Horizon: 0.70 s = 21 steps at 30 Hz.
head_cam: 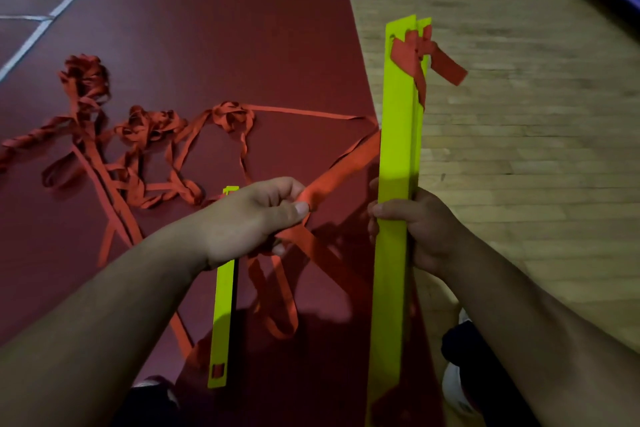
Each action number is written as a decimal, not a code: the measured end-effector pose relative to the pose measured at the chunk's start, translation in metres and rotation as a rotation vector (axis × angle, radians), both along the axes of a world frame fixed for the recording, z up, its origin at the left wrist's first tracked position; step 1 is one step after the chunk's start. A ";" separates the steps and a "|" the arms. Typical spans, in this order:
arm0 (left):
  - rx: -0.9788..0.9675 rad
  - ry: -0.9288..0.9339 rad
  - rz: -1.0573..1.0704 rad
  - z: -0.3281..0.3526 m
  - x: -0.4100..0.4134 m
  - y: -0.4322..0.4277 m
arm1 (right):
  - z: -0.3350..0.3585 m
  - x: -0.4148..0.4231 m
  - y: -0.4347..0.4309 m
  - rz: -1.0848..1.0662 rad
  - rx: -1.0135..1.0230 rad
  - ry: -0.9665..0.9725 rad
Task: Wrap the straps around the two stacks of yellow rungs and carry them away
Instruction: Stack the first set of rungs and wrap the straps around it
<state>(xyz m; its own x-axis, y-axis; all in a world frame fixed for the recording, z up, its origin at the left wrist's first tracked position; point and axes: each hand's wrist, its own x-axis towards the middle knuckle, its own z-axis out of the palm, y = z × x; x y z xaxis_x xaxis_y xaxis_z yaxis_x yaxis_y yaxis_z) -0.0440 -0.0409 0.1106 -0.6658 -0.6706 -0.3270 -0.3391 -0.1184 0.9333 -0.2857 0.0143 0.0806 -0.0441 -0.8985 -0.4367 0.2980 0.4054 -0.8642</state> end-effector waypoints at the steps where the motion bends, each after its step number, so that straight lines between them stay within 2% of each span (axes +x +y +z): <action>1: 0.000 -0.004 -0.003 0.000 0.000 0.000 | 0.001 -0.001 -0.001 -0.007 0.014 -0.038; 4: 0.019 0.000 0.028 -0.001 0.001 -0.003 | 0.006 -0.008 -0.001 0.053 0.064 -0.294; 6: 0.014 -0.017 0.043 -0.001 0.003 -0.004 | 0.011 -0.012 0.001 0.129 0.056 -0.358; 11: 0.055 0.020 0.028 0.000 0.006 -0.004 | 0.014 -0.012 0.003 0.114 -0.019 -0.234; 18: -0.010 -0.069 -0.082 -0.002 -0.004 0.005 | 0.005 -0.005 0.002 0.120 0.059 0.059; 21: -0.002 -0.103 -0.064 -0.005 -0.003 0.002 | 0.008 -0.004 0.003 0.087 0.082 0.044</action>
